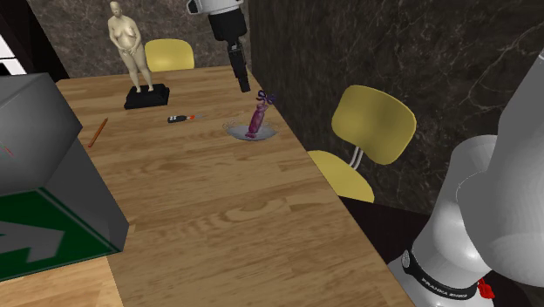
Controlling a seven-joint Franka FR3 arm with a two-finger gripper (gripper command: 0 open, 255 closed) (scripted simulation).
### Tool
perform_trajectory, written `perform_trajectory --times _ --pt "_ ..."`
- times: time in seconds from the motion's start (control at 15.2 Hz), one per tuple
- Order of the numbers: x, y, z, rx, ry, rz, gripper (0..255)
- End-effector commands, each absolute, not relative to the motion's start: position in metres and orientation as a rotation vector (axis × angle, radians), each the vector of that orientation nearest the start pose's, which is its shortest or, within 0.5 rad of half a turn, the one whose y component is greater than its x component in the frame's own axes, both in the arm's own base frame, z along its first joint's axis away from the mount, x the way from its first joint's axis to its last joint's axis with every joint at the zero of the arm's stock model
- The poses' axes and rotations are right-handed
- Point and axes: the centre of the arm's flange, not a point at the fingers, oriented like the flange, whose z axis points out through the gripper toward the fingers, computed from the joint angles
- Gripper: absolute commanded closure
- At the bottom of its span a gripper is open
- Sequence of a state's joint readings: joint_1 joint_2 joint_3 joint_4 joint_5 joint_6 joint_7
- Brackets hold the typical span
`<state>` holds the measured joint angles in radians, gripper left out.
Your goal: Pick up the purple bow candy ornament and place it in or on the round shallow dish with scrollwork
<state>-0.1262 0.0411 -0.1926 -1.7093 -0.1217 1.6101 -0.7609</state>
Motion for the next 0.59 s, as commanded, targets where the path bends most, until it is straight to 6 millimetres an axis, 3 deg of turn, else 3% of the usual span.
perform_trajectory --times 0.0,0.13,0.4,0.53 --pt "0.529 -0.186 0.541 -3.085 -0.714 0.295 0" --pt "0.529 -0.186 0.541 -3.085 -0.714 0.295 0" --pt "0.537 -0.182 0.59 -3.085 -0.714 0.295 0" --pt "0.537 -0.182 0.59 -3.085 -0.714 0.295 0"
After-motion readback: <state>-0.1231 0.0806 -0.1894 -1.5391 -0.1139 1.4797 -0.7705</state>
